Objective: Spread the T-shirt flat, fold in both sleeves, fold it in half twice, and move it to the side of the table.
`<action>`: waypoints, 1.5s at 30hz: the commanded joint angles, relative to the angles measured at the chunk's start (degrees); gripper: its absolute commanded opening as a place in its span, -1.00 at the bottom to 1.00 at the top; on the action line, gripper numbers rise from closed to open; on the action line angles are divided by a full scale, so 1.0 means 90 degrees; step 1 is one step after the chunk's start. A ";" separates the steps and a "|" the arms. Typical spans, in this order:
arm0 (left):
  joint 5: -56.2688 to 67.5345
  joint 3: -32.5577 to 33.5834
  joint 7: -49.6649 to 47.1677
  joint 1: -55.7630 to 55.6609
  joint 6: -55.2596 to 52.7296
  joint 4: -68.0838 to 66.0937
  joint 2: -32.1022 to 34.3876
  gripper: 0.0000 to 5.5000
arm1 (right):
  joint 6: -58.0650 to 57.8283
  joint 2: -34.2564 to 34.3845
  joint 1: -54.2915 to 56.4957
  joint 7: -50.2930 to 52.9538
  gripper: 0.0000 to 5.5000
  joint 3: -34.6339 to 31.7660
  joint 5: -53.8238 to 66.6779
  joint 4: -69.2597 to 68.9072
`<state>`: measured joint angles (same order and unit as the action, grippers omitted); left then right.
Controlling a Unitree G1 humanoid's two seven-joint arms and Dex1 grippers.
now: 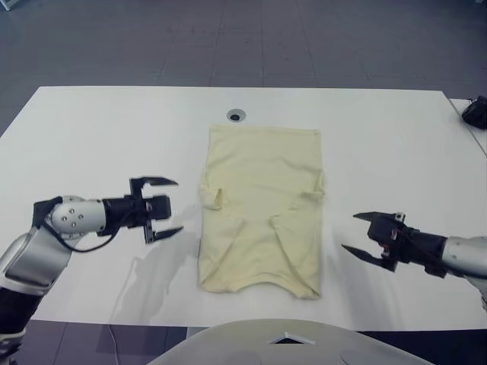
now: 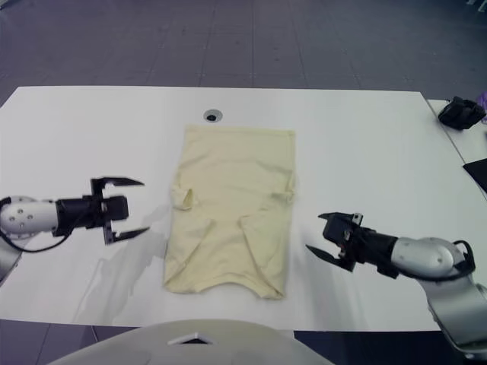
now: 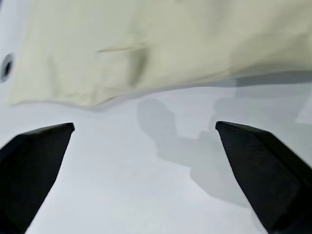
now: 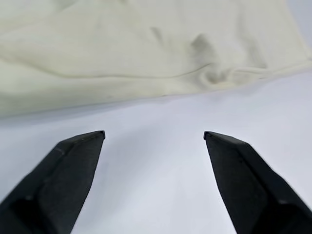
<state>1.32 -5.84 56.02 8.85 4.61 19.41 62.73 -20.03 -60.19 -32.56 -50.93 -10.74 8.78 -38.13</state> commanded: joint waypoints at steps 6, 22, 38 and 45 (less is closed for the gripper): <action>-0.0371 -0.0116 -0.0054 0.1076 0.0678 0.0620 -0.0182 0.96 | 0.1911 0.0134 -0.0832 0.0018 0.96 0.0659 -0.1627 -0.0057; -0.1016 -0.0675 -0.0177 0.1607 0.0596 0.0801 -0.0406 0.51 | 0.2150 0.0528 -0.0117 0.0283 0.57 0.1845 -0.2689 -0.0118; -0.1143 -0.0832 -0.0158 0.1486 0.0627 0.0742 -0.0406 -0.48 | 0.2340 0.0742 -0.0347 0.0441 -0.39 0.2199 -0.2770 -0.0122; -0.1105 -0.0877 -0.0139 0.1464 0.0567 0.0739 -0.0426 -0.92 | 0.2659 0.0879 -0.0356 0.0630 -0.80 0.2439 -0.2988 0.0189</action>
<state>-6.85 -13.19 54.29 22.31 10.98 27.18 59.04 3.10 -52.80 -35.81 -45.65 10.31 -16.82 -38.54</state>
